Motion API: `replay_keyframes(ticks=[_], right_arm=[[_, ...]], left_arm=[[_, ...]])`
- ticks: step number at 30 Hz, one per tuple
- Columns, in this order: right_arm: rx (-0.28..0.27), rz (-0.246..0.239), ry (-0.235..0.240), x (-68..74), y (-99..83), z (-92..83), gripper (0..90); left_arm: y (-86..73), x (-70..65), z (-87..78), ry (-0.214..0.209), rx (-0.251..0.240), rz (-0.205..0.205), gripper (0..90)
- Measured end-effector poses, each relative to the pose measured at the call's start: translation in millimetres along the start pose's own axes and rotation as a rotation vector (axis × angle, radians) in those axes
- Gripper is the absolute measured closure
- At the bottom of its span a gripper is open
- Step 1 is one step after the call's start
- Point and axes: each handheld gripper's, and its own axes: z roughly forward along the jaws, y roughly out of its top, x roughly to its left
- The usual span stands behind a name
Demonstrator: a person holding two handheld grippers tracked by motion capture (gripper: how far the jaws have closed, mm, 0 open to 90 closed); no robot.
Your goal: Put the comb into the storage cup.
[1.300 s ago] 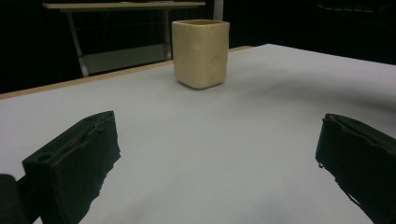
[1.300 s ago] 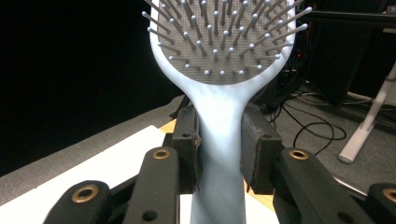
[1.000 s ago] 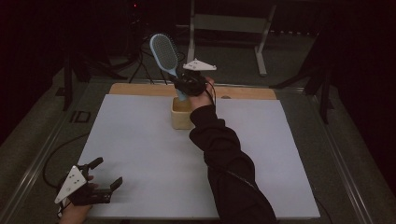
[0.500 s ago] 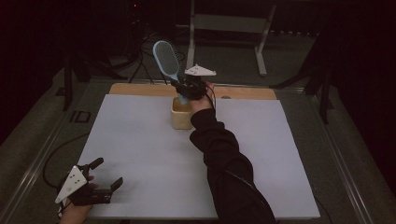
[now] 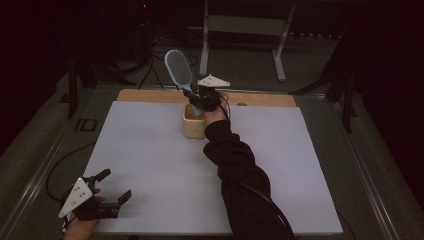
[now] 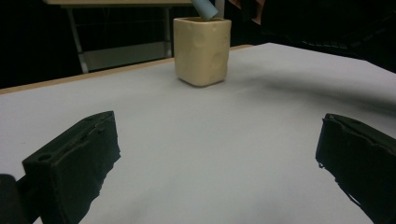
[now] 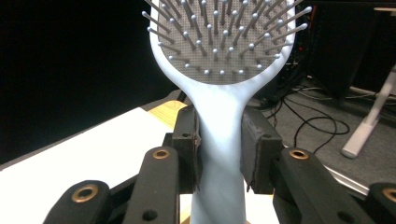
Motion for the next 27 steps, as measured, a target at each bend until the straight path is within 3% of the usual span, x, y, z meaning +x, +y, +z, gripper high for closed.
replay_keyframes(ticks=[12, 17, 23, 24, 25, 26, 27], right_arm=[[-0.010, -0.046, 0.001, 1.6, -13.2, 0.8, 70.0], [-0.019, -0.041, 0.026, 2.7, -20.7, -0.9, 69.8], [-0.037, -0.047, 0.024, 3.5, -27.7, -3.9, 69.1], [-0.046, -0.044, 0.025, 4.6, -29.6, -5.3, 64.1], [-0.053, -0.028, 0.024, 5.4, -30.5, -6.2, 52.1], [-0.053, -0.028, 0.024, 5.4, -30.5, -6.2, 52.1], [-0.080, -0.018, 0.012, 7.6, -31.1, -9.4, 37.8]], left_arm=[[-0.2, 0.3, -0.2, -0.003, -0.002, -0.002, 0.0], [-0.3, 0.7, -0.1, -0.003, -0.001, 0.000, 0.0], [-0.5, 0.8, -0.4, -0.002, -0.003, -0.005, 0.0], [-0.7, 1.0, -0.3, -0.003, -0.003, -0.008, 0.0], [-0.7, 1.0, -0.3, -0.003, -0.003, -0.008, 0.0], [-0.7, 1.1, -0.2, -0.001, -0.003, -0.008, 0.0], [-0.7, 1.1, -0.1, -0.002, -0.003, -0.008, 0.0]])
